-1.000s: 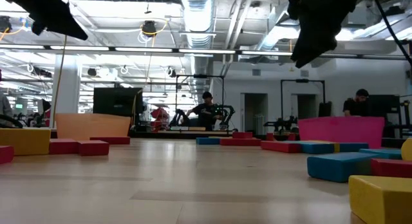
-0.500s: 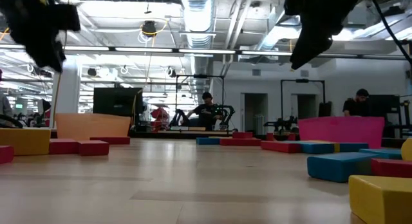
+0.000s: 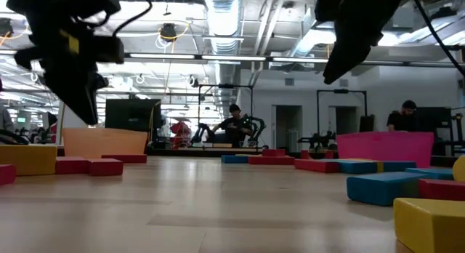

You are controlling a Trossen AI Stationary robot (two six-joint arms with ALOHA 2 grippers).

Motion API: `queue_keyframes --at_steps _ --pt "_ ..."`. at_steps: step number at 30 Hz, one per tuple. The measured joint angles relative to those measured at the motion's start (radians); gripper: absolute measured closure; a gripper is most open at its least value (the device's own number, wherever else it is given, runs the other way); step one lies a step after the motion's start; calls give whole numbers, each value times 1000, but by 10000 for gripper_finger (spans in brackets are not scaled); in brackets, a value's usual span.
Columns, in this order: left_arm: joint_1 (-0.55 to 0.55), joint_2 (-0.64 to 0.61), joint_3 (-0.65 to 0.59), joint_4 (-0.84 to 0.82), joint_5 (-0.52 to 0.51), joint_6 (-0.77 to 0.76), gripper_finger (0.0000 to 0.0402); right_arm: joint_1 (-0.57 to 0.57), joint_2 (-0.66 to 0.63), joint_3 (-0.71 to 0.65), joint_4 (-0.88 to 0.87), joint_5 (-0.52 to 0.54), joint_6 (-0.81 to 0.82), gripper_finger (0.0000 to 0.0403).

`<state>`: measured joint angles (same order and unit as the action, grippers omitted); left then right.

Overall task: Sort blocks
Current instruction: Put the red rectangle block into the green bin

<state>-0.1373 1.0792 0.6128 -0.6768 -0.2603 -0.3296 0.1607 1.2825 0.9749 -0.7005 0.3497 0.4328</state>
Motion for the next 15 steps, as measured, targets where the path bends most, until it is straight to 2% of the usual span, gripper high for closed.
queue_keyframes --at_steps 3,8,11,15 --pt "-19 71 0 -1 -99 -45 293 14 1 0 0 -1 0 164" --pt "-20 160 0 2 -143 -101 224 35 1 0 1 -1 0 164" --pt "-19 206 -1 11 -212 -108 204 44 0 0 2 5 -5 164" --pt "19 235 -25 103 -217 -85 199 56 0 0 2 16 -15 164"
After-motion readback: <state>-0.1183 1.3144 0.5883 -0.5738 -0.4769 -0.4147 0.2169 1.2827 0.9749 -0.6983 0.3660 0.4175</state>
